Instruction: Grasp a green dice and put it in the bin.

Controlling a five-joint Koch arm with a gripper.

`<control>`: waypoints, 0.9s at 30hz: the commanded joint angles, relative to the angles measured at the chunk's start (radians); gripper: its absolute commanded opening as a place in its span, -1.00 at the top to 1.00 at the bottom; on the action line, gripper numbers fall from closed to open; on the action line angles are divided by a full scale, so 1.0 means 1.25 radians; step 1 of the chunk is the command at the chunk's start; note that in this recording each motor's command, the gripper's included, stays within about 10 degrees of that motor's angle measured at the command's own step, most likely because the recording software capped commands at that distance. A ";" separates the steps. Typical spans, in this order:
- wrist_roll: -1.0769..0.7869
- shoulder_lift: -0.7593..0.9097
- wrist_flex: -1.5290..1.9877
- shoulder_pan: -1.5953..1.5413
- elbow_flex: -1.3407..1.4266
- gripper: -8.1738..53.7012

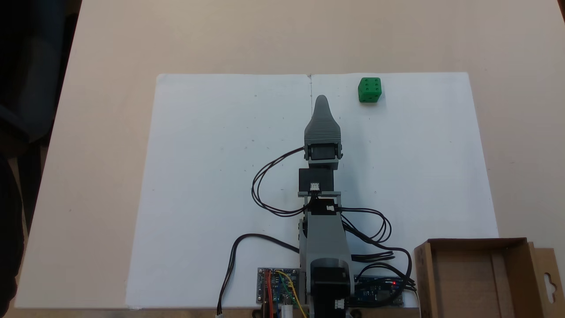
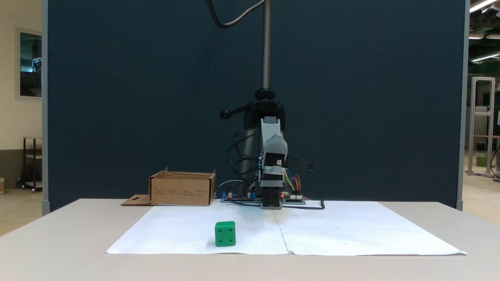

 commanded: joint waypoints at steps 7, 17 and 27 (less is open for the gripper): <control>-0.039 0.088 0.226 -0.010 0.048 -0.61; -0.040 0.090 0.226 -0.006 0.048 -0.61; -0.039 0.088 0.226 -0.005 0.049 -0.61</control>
